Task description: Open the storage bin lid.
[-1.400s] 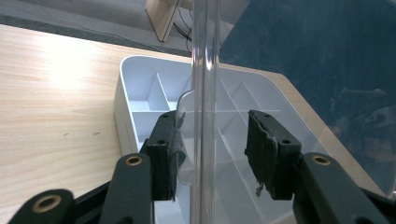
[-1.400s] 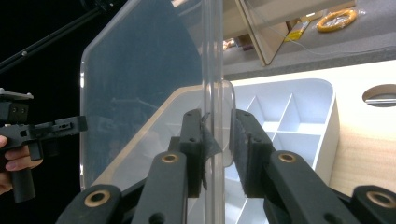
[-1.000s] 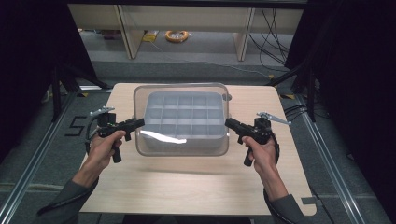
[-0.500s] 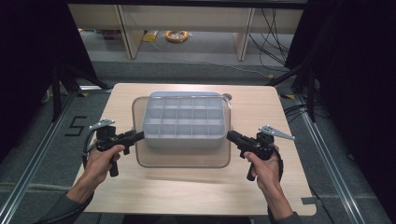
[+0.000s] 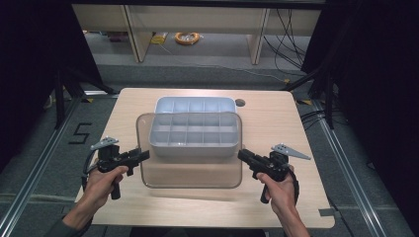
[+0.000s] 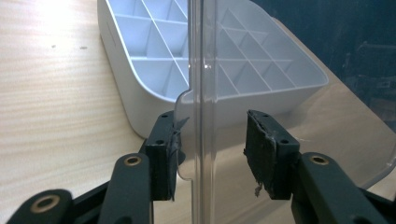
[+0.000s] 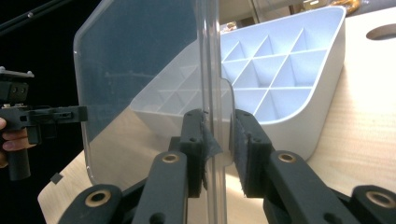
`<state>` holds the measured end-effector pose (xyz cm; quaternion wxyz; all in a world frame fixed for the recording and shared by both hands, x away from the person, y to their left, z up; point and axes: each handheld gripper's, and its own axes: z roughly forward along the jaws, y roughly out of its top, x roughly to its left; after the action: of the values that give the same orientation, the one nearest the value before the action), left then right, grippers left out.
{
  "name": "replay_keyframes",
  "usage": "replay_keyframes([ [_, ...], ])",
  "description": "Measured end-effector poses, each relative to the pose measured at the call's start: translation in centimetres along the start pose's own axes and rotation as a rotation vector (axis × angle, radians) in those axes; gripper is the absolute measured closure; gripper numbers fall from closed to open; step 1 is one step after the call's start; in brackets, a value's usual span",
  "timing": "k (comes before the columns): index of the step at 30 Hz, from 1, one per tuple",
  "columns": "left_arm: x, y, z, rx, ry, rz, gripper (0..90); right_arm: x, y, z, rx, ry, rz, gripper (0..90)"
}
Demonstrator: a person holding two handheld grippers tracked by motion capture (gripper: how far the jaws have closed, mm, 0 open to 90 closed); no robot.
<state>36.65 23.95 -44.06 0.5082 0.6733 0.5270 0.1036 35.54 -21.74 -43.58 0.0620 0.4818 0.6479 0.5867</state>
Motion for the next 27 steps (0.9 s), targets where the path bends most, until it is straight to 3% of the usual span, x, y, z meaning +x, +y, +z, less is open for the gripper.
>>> replay_keyframes([
  [2,-0.1,-0.3,-0.1,0.002,-0.002,-0.002,55.6,-0.3,-0.3,0.0,-0.003,-0.006,-0.028,75.8],
  [6,-0.2,-0.6,-0.4,0.016,-0.004,0.000,55.8,-0.1,-0.8,-0.4,0.005,-0.002,-0.003,75.8],
  [7,-0.3,-0.8,-0.4,0.008,-0.008,0.004,55.9,-0.2,-0.9,-0.4,-0.005,-0.005,-0.027,75.8],
  [8,-0.3,-0.8,-0.6,0.019,-0.008,0.007,55.9,0.0,-1.1,-0.6,0.008,0.007,0.012,75.8],
  [10,-0.4,-1.0,-0.8,0.017,-0.006,0.007,56.2,-0.1,-1.4,-0.7,0.004,0.004,-0.011,75.9],
  [13,-0.3,-1.5,-0.9,0.021,-0.011,0.012,56.4,0.0,-2.0,-0.9,0.016,-0.001,0.004,75.9],
  [14,-0.3,-1.6,-1.0,0.025,-0.007,0.006,56.4,0.2,-2.2,-1.0,0.026,0.003,0.029,75.9],
  [20,-0.2,-2.5,-1.2,0.056,-0.027,-0.004,57.0,0.1,-2.9,-1.3,0.027,0.015,0.031,76.0],
  [21,-0.1,-2.6,-1.2,0.059,-0.030,-0.004,57.0,0.4,-3.1,-1.4,0.037,0.013,0.061,76.0],
  [22,-0.2,-2.8,-1.3,0.065,-0.029,-0.012,57.2,0.2,-3.3,-1.4,0.034,0.010,0.041,76.0],
  [23,-0.2,-2.8,-1.3,0.073,-0.031,-0.001,57.3,0.4,-3.5,-1.5,0.044,0.009,0.074,76.0],
  [24,-0.2,-3.0,-1.4,0.077,-0.027,-0.005,57.4,0.0,-3.7,-1.4,0.034,0.004,0.030,76.0],
  [25,-0.3,-3.1,-1.4,0.073,-0.027,0.004,57.8,0.2,-4.1,-1.6,0.052,0.004,0.072,75.9],
  [27,-0.3,-3.2,-1.5,0.077,-0.036,0.007,58.1,0.0,-4.3,-1.7,0.049,0.007,0.055,75.7],
])
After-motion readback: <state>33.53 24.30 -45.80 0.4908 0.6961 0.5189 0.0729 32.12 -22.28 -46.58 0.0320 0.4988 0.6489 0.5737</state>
